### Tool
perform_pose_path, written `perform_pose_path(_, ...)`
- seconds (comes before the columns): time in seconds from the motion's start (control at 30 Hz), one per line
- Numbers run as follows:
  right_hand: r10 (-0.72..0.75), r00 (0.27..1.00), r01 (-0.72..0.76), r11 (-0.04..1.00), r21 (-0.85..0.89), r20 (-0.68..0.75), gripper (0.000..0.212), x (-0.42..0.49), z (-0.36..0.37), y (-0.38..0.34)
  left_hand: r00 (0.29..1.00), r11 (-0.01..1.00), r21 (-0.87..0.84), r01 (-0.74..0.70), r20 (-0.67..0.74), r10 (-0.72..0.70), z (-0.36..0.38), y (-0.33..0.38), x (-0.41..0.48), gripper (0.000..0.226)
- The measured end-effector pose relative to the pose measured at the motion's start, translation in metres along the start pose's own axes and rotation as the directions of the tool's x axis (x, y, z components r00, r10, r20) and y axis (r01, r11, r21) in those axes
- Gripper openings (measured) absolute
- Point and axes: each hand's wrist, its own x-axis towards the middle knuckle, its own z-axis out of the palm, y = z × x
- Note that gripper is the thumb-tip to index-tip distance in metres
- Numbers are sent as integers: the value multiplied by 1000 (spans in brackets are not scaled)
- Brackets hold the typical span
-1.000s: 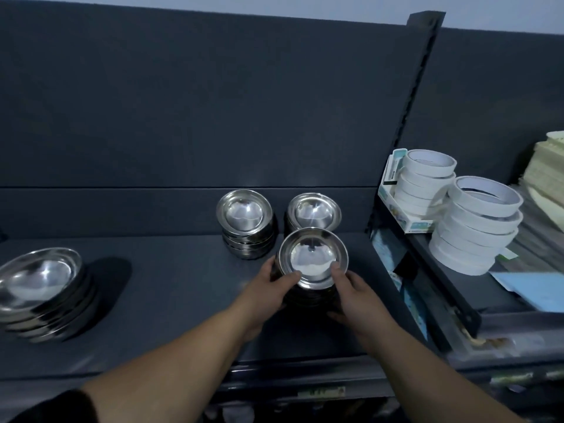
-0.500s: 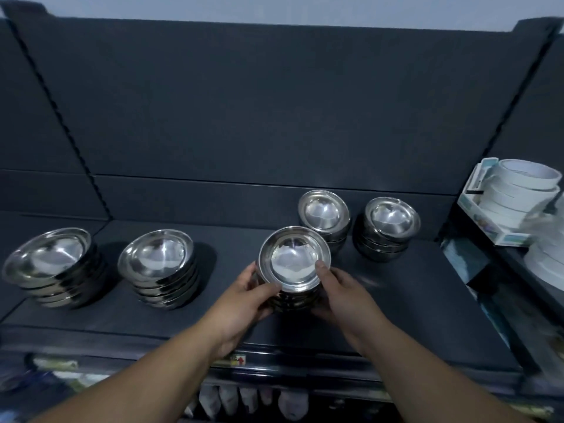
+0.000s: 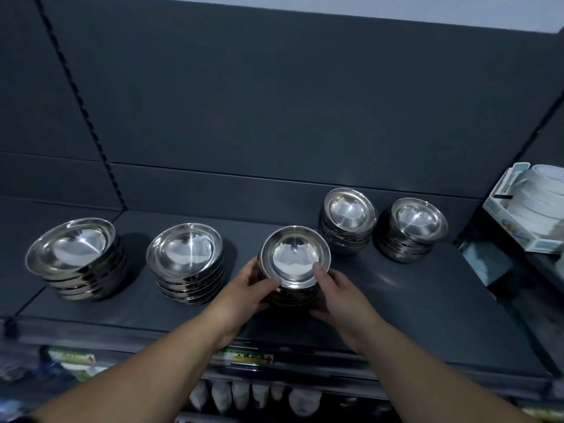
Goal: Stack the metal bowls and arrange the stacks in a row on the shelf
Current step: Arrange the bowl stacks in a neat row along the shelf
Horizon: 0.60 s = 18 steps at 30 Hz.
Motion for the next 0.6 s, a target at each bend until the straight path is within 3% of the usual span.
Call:
perform_pose_path(0.07,-50,999,51,996,-66,17,46,-2,-3,0,999,994,106,-24,-19,26,-5,-3,0,77)
perform_pose_path(0.13,-158,986,165,978,-129,56,64,-2,-10,2,997,955,292,-54,-38,68,-8,-2,-1,107)
perform_pose_path(0.2,-234,967,251,943,-218,102,96,0,-19,4,988,888,446,-114,-41,148,-8,2,-2,114)
perform_pose_path(0.27,-267,954,297,899,-323,137,111,2,-25,4,973,835,524,-167,-49,225,-5,6,-3,112)
perform_pose_path(0.4,-359,922,387,836,-390,145,97,8,-25,2,958,801,564,-199,-60,280,-5,6,2,111)
perform_pose_path(0.6,-407,904,425,827,-367,131,88,9,-28,-1,944,795,564,-223,-79,321,-4,7,4,111)
